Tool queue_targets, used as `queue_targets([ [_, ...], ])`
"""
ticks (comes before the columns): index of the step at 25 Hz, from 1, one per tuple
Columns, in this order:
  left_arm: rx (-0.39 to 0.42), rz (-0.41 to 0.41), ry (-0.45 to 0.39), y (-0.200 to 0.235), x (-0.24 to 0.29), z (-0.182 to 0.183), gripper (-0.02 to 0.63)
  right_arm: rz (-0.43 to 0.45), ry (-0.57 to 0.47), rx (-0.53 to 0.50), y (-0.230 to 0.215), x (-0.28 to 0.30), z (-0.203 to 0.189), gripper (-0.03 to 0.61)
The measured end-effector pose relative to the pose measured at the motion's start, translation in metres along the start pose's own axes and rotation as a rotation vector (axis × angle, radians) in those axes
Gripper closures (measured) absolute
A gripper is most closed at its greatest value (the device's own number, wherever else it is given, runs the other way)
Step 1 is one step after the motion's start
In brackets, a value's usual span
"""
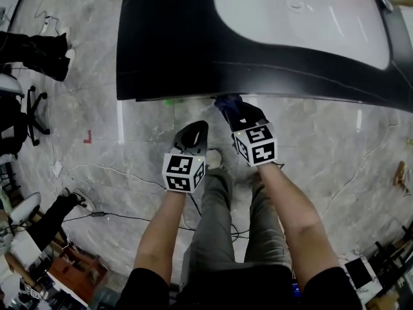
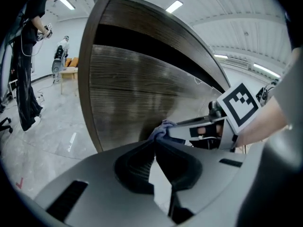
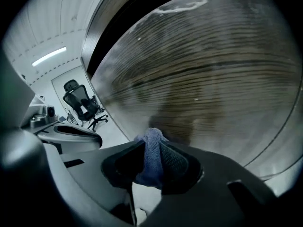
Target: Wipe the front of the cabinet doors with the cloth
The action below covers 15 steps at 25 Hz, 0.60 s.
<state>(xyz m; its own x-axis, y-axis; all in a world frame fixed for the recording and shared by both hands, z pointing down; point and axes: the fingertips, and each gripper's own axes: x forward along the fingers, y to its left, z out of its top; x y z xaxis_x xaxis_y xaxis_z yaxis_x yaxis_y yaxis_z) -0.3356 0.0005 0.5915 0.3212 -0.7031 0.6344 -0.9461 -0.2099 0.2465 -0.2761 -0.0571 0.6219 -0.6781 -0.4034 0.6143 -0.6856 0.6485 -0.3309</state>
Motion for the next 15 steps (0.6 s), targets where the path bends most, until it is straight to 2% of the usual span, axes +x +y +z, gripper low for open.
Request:
queue_targets([
  [15,0.037,-0.119,0.033,-0.117,0.063,0.009,0.597,-0.091,-0.009,0.033,-0.110,-0.072,-0.020,0.472],
])
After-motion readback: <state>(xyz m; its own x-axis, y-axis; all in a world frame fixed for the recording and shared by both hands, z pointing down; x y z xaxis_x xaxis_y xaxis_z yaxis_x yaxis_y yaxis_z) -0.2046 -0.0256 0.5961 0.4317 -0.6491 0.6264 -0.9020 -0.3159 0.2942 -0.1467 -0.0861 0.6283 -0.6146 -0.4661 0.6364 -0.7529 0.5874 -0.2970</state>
